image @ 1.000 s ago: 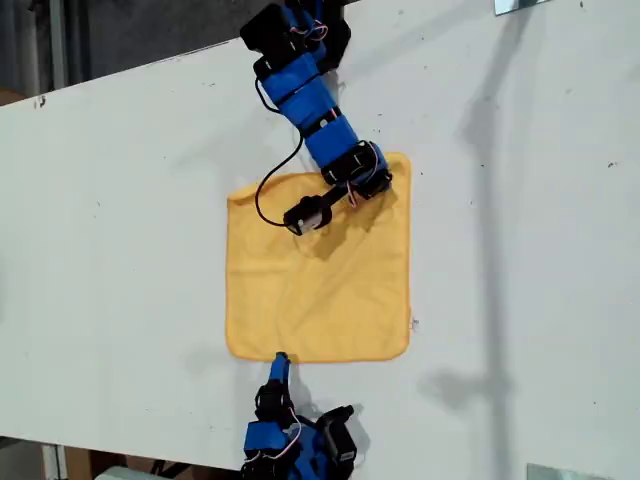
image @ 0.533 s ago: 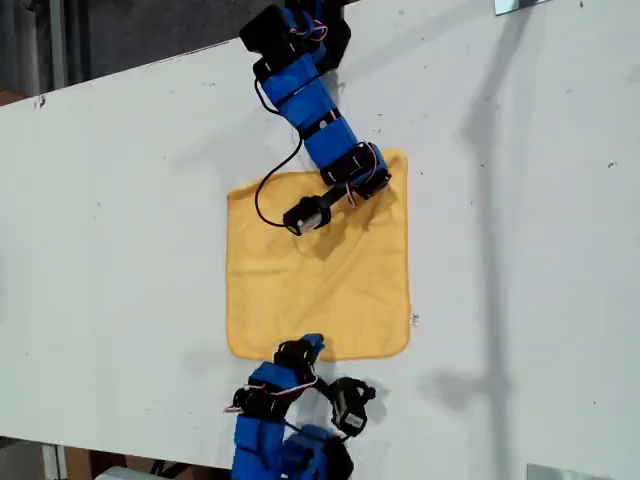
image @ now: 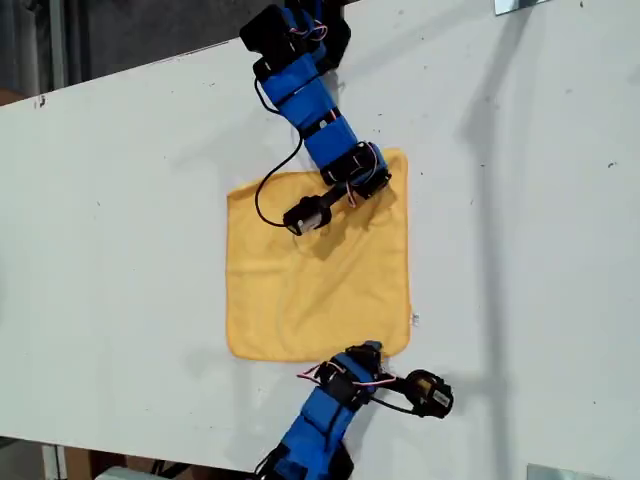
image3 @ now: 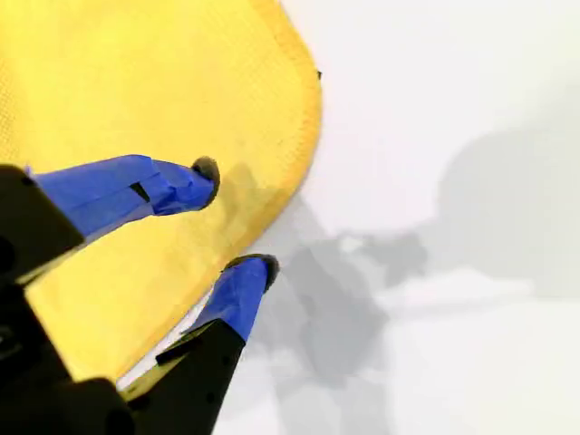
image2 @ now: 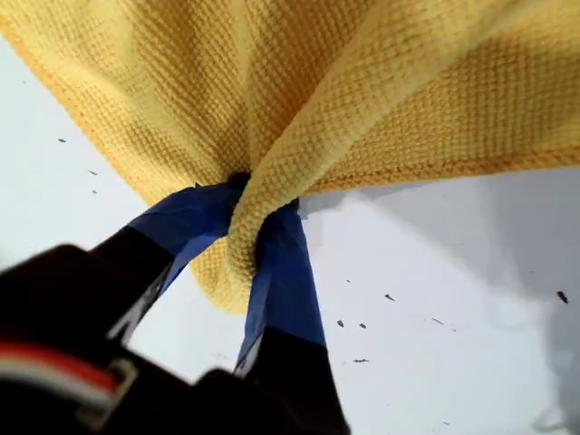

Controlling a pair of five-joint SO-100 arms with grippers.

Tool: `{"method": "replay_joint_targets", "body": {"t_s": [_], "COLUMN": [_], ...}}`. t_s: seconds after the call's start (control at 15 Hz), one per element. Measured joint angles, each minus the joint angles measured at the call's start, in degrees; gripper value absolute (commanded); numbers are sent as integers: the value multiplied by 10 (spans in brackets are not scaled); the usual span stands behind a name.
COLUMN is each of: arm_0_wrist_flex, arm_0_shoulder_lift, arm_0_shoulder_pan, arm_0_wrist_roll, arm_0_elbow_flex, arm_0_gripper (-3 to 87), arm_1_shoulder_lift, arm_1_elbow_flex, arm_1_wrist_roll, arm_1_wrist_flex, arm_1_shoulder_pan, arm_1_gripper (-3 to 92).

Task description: Grasp corners of a square towel and fold twice.

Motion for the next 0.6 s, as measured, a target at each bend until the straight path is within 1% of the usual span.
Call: {"method": "replay_joint_targets", "body": {"t_s": [0.07, 0.33, 0.4, 0.47, 0.53, 0.6], "arm_0_wrist_flex": [-11, -128, -145, -160, -210, -279], "arm_0_shoulder_lift": [-16, -83, -91, -91, -85, -74], "arm_0_shoulder_pan": [14, 38, 40, 34, 24, 17], "arm_0_wrist_roll": [-23, -101, -111, -114, -115, -112], "arm_0_elbow_flex": [-1, -11, -13, -8, 22, 71], "arm_0_gripper": [178, 175, 69, -14, -14, -14], "arm_1_shoulder_lift": [0, 0, 0, 0, 0, 0], "arm_1_elbow_flex": [0, 0, 0, 0, 0, 0], "arm_1_wrist_roll": [0, -5, -5, -5, -5, -5], "arm_1_wrist_flex": [0, 0, 0, 0, 0, 0], "arm_1_shoulder_pan": [0, 0, 0, 0, 0, 0], "arm_1_gripper": [-1, -1, -1, -1, -1, -1]}}
